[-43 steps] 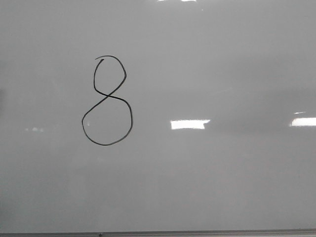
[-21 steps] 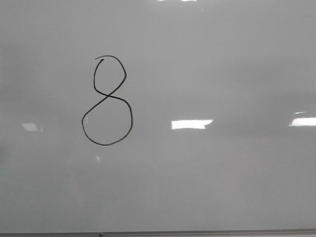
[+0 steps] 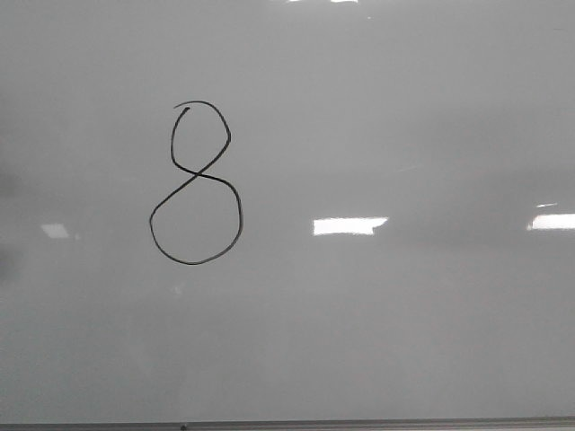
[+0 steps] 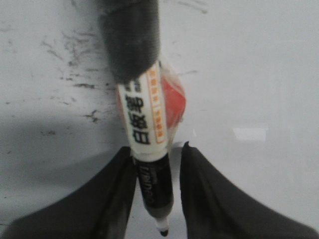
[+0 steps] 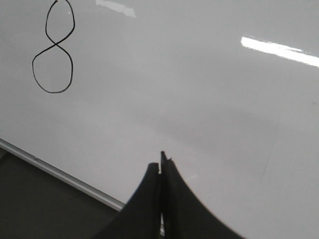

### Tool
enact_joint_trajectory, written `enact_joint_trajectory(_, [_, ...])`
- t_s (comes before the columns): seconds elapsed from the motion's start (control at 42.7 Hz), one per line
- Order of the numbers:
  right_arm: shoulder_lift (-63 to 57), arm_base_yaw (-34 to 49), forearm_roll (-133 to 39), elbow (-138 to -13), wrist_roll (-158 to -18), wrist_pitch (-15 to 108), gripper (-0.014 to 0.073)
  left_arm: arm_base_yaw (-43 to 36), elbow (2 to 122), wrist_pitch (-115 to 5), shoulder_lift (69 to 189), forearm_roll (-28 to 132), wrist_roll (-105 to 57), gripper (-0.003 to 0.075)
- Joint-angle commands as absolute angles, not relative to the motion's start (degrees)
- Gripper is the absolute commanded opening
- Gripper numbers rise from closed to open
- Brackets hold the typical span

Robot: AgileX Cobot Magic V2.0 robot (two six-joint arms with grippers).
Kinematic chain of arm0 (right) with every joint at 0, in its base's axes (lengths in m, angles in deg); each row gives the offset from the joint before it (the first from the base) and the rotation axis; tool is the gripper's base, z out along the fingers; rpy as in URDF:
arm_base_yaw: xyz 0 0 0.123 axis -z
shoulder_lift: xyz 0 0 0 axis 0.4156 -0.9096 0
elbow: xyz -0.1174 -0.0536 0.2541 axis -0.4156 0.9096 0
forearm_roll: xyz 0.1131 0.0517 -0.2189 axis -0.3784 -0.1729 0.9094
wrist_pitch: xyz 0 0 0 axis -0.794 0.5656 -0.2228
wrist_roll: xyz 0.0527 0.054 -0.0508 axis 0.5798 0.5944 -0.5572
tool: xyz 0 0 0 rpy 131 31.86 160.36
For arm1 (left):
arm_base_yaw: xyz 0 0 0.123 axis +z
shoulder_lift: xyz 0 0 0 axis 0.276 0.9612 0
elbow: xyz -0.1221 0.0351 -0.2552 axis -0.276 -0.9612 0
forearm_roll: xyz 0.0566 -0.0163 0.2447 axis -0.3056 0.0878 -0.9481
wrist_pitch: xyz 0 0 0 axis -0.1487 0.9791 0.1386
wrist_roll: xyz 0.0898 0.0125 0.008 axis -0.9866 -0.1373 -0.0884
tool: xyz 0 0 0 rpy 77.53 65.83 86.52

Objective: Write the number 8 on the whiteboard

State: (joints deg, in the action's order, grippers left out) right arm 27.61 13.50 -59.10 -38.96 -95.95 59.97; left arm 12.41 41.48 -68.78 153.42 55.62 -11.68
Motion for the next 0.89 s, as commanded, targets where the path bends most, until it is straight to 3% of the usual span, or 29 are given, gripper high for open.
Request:
enact_joint_trajectory(0.0, [27.5,13.91,-60.47,-40.42,-96.04,55.63,-0.0069,12.58,43.07,-71.4,152.01,55.54,-11.12,0.0269])
enact_joint_trajectory(0.141, [27.5,13.91,-60.47,-39.87,-96.04,55.12,-0.0069,12.58,43.07,-70.75,151.78,55.54,-11.12,0.0277])
enact_joint_trajectory(0.351, [27.5,13.91,-60.47,-39.72,-96.04,53.79,-0.0069,12.58,43.07,-68.08,145.96,55.51,-11.12,0.0369])
enact_joint_trajectory(0.539, [27.5,13.91,-60.47,-39.72,-96.04,54.08,-0.0069,12.58,42.29,-63.61,135.37,53.16,-11.12,0.0362])
enact_joint_trajectory(0.609, [27.5,13.91,-60.47,-39.72,-96.04,54.25,-0.0069,12.58,40.68,-62.34,130.16,53.16,-11.12,0.0316])
enact_joint_trajectory(0.867, [27.5,13.91,-60.47,-39.72,-96.04,54.38,-0.0069,12.58,30.94,-56.92,108.41,53.54,-11.12,-0.0022])
